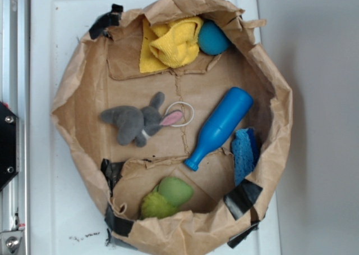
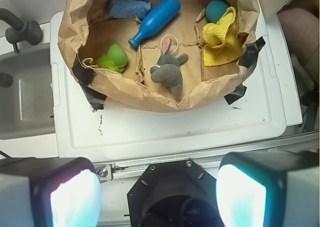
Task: Grab the green animal.
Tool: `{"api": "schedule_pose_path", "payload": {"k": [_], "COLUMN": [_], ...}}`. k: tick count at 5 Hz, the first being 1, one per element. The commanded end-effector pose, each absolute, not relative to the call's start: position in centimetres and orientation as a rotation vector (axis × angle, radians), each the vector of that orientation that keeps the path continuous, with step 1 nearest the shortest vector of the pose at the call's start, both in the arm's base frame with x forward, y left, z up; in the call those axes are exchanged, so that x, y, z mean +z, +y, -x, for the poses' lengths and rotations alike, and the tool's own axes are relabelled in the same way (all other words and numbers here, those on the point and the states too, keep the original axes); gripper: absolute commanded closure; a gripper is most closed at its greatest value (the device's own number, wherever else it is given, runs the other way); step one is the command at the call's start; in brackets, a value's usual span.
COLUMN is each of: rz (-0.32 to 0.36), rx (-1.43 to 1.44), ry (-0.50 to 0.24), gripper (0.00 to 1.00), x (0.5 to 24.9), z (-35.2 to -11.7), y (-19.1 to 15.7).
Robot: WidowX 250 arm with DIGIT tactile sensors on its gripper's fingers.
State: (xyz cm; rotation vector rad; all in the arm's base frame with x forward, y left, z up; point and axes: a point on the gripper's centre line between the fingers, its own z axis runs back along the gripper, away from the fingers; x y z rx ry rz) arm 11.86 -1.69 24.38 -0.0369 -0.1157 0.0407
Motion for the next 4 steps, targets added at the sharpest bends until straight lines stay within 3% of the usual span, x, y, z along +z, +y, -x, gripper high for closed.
{"api": "schedule_pose_path", "payload": {"k": [1,2,4], "rz": [0.037,0.076,0.108], "rx": [0.041,0.095,0.457], "ry": [-0.116,-0.143,-0.115], "gripper": [0.0,0.0,0.0], "x": [24.4,25.8,24.2], "z": [-11.9,-16.5,-23.8], "y": [-1.7,-4.4,-4.1]}}
